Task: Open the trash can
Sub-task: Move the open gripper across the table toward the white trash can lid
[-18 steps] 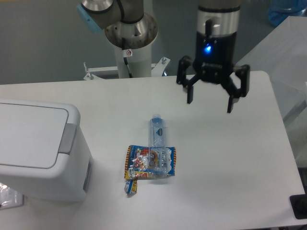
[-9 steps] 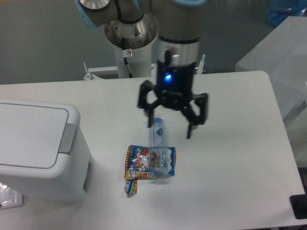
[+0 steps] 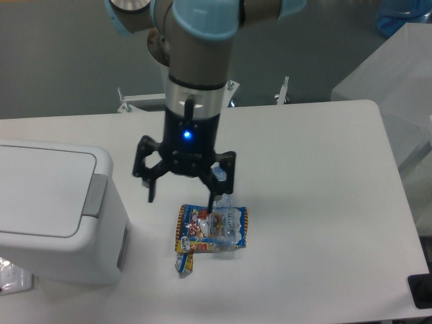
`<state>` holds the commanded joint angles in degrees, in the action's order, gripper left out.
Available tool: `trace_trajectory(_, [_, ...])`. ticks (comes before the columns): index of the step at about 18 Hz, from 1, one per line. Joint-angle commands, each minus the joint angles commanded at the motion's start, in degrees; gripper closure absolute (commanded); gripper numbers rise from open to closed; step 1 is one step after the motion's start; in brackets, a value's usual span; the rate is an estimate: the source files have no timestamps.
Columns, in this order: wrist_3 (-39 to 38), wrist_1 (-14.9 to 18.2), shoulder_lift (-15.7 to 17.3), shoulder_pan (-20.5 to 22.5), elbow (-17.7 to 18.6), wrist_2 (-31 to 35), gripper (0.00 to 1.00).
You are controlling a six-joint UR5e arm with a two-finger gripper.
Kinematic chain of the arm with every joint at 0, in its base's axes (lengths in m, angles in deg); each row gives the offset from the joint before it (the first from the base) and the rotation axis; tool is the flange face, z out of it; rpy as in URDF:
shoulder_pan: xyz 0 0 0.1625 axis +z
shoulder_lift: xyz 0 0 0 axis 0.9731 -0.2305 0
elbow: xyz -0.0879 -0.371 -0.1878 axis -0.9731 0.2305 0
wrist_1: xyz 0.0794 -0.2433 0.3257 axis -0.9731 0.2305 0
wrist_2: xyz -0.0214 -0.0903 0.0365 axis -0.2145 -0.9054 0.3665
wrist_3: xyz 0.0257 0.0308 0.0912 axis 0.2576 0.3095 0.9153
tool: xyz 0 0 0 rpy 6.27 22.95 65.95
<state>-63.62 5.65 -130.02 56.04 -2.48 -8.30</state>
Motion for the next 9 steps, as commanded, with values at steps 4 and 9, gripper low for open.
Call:
trace_trajectory(4, [-2.55, 0.00, 0.18, -0.97, 0.18, 0.00, 0.00])
trace_trajectory(9, [-3.17, 0.00, 0.44, -2.72, 1.58, -0.09, 0.00])
